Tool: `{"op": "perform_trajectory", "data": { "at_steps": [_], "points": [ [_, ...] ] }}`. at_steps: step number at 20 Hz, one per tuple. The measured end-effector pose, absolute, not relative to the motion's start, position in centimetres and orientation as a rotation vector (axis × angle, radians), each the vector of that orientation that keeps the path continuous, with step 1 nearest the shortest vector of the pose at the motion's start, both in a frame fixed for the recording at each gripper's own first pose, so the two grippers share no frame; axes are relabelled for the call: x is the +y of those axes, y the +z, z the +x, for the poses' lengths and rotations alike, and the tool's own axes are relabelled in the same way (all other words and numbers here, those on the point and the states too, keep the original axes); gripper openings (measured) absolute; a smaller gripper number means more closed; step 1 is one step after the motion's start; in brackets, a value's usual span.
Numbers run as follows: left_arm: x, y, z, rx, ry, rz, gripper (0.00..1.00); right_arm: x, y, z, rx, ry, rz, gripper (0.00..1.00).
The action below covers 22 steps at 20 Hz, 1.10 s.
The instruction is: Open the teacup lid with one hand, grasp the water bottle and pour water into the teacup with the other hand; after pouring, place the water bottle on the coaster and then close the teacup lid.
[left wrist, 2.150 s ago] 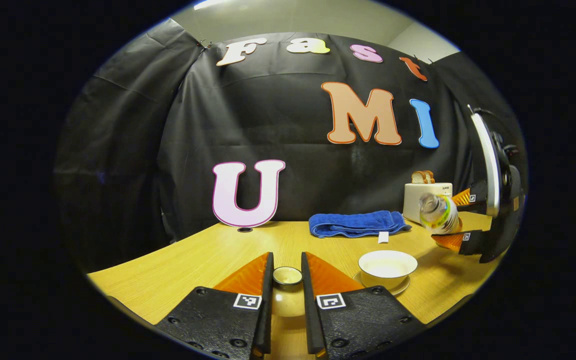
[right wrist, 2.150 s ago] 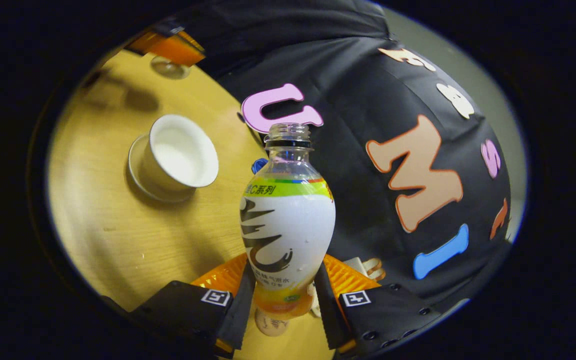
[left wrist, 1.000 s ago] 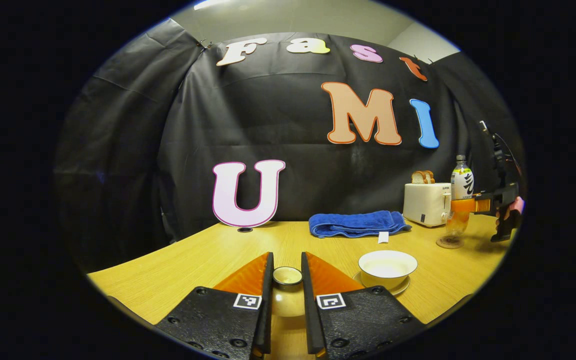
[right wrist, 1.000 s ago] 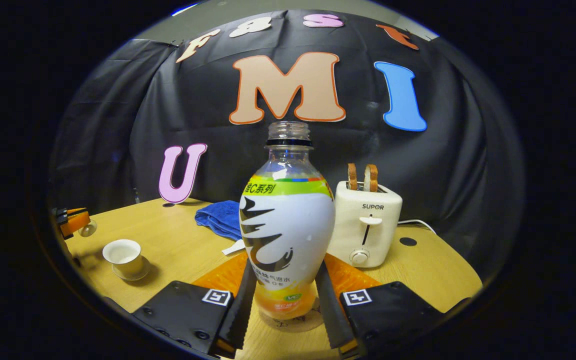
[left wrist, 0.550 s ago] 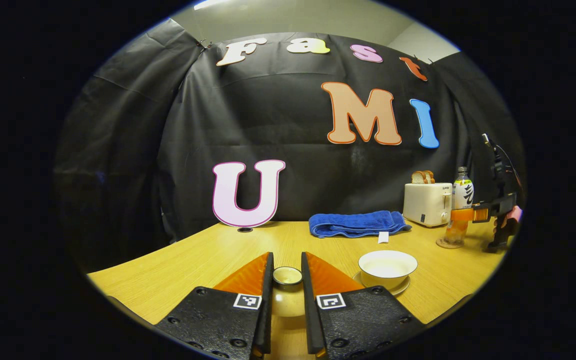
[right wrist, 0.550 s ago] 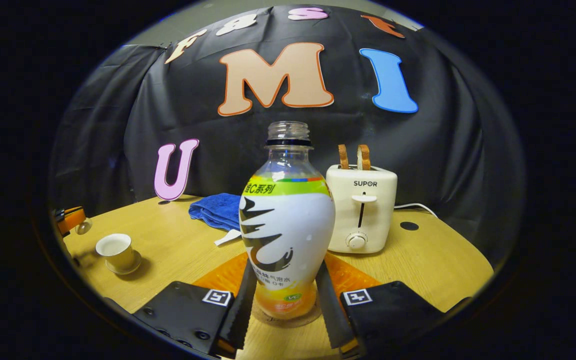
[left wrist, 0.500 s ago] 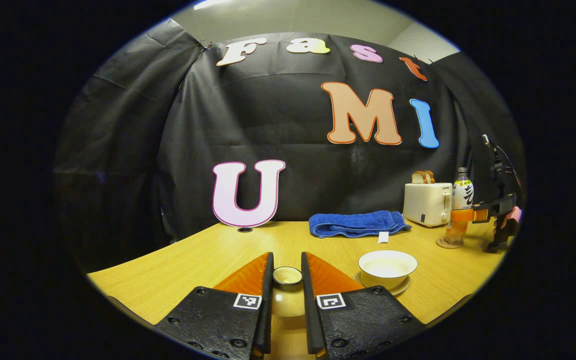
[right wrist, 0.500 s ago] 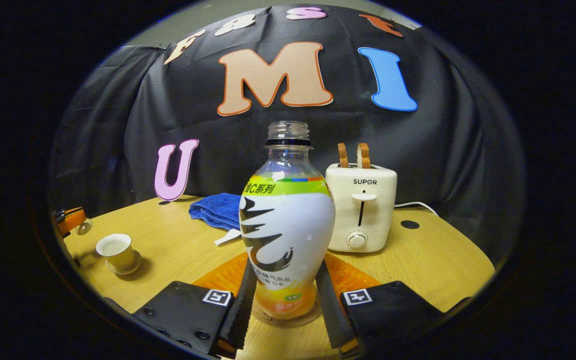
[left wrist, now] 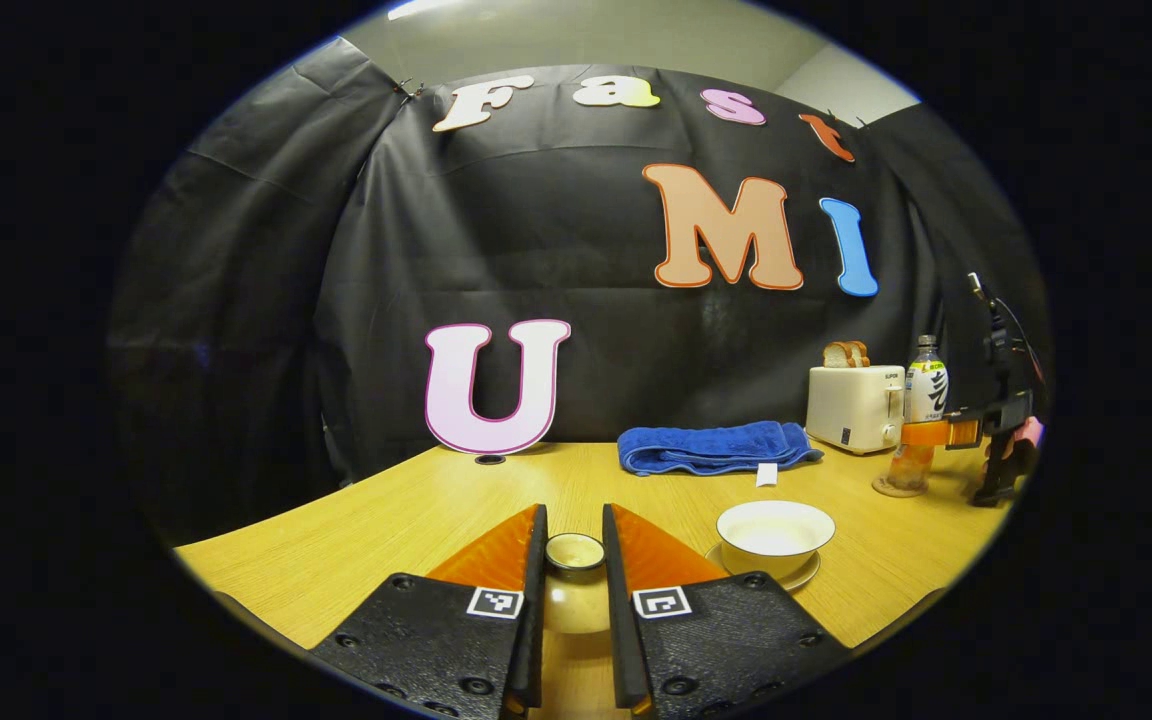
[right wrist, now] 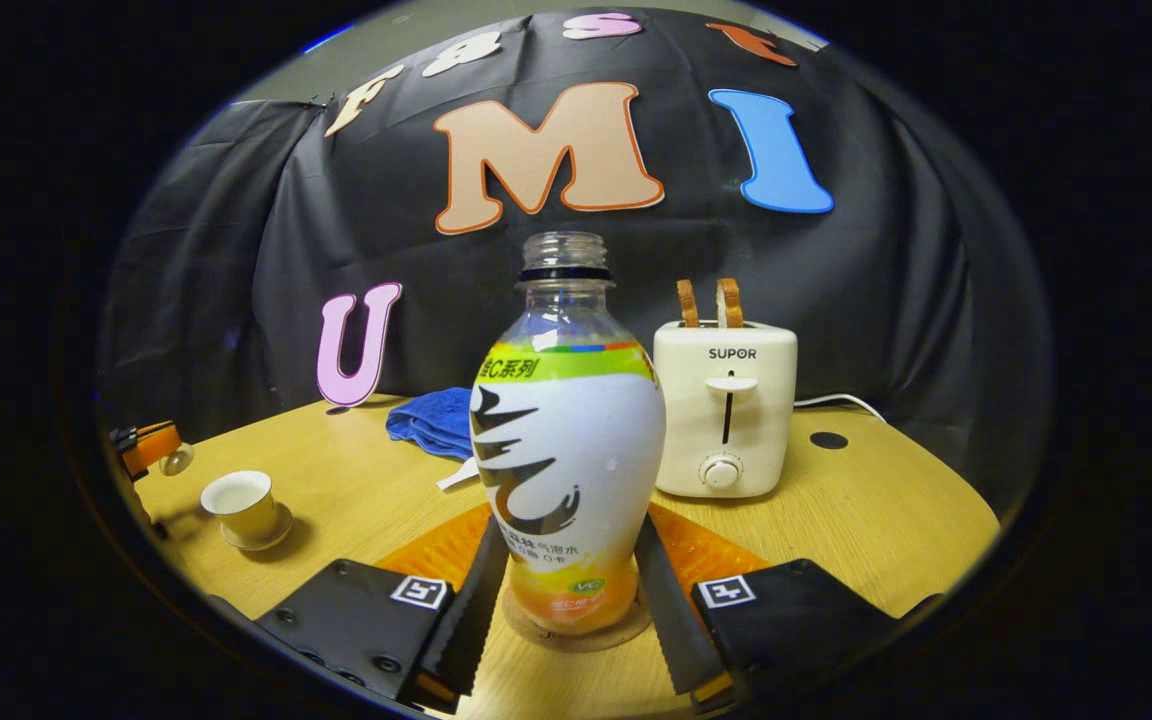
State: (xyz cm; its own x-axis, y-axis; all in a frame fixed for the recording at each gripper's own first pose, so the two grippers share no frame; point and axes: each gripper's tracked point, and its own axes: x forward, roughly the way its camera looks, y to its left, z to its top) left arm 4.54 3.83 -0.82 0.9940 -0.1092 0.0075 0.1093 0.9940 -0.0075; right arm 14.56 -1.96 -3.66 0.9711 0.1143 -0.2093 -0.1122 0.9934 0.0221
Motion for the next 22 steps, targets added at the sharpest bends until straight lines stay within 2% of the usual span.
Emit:
{"op": "perform_trajectory", "data": {
  "at_steps": [1, 4, 6, 8, 9, 10, 11, 14, 16, 17, 22],
  "points": [
    [3.8, -0.8, 4.5, -0.007, -0.109, -0.008, 0.25, -2.0, -3.7, 14.5, 0.209, 0.113, 0.006, 0.77],
    [3.8, -0.8, 4.5, -0.007, -0.11, -0.008, 0.25, -2.0, -3.7, 14.1, 0.201, 0.116, -0.009, 0.92],
    [3.8, -0.8, 4.5, -0.007, -0.11, -0.008, 0.25, -2.1, -3.8, 13.8, 0.202, 0.116, -0.014, 0.84],
    [3.9, -0.8, 4.5, -0.007, -0.11, -0.008, 0.25, -2.2, -3.8, 13.3, 0.198, 0.111, -0.013, 0.88],
    [3.9, -0.8, 4.5, -0.007, -0.11, -0.008, 0.25, -2.2, -3.7, 13.1, 0.193, 0.114, -0.01, 0.85],
    [3.8, -0.8, 4.6, -0.007, -0.11, -0.008, 0.25, -2.2, -3.7, 12.9, 0.192, 0.116, -0.01, 0.9],
    [3.9, -0.8, 4.5, -0.007, -0.11, -0.008, 0.25, -2.2, -3.6, 12.5, 0.189, 0.117, -0.014, 0.87],
    [3.7, -0.8, 4.5, -0.007, -0.116, -0.009, 0.25, -2.3, -3.3, 11.3, 0.171, 0.122, -0.026, 0.9],
    [3.7, -0.8, 4.6, -0.008, -0.121, -0.009, 0.25, -2.6, -3.0, 10.5, 0.151, 0.114, -0.022, 0.87],
    [3.6, -0.8, 4.6, -0.008, -0.121, -0.008, 0.25, -2.8, -2.7, 10.0, 0.139, 0.107, -0.019, 0.9],
    [3.0, -0.9, 5.1, -0.003, -0.134, -0.008, 0.25, -3.5, -1.5, 7.2, 0.068, 0.075, -0.007, 0.88]
  ]
}}
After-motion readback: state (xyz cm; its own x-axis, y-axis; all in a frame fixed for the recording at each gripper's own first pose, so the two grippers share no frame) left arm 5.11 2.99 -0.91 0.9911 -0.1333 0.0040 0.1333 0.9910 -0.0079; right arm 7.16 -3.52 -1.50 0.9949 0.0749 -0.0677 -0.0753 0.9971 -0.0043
